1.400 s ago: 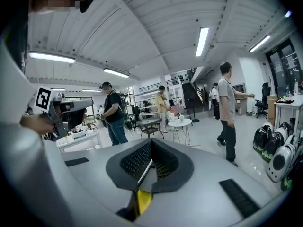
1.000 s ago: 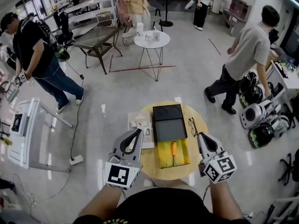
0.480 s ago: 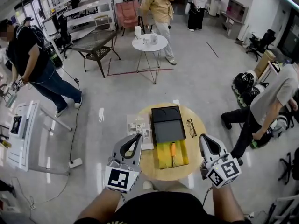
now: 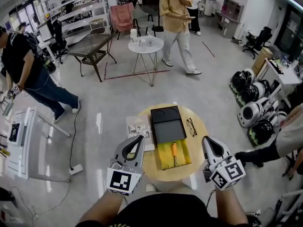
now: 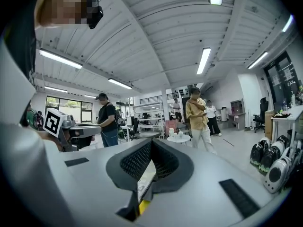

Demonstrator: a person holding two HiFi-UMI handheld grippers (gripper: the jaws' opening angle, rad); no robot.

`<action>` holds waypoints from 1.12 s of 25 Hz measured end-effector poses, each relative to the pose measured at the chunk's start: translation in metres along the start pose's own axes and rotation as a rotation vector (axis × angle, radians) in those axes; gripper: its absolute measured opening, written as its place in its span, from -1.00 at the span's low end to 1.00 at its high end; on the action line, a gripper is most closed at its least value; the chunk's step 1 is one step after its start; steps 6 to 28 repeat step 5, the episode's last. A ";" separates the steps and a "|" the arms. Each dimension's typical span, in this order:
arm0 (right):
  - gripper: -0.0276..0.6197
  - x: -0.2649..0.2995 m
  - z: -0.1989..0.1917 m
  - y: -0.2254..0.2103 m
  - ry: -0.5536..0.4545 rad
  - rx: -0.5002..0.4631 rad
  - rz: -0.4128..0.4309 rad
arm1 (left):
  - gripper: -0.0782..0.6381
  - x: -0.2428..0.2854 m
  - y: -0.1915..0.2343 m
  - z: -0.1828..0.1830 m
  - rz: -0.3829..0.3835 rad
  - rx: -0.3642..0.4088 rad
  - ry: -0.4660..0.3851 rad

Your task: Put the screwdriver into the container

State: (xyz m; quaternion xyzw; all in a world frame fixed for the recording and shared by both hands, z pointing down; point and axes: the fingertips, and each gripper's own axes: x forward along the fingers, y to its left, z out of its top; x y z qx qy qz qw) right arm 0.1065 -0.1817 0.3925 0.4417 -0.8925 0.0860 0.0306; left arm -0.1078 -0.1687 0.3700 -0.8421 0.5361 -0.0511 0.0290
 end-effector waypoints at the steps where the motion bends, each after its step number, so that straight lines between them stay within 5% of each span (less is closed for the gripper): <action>1: -0.88 -0.001 0.000 0.001 0.000 0.001 -0.003 | -0.73 0.000 -0.001 0.001 -0.004 -0.002 -0.001; 28: -0.88 -0.007 -0.004 0.005 0.010 0.009 -0.012 | -0.73 -0.003 -0.003 -0.001 -0.017 -0.004 0.007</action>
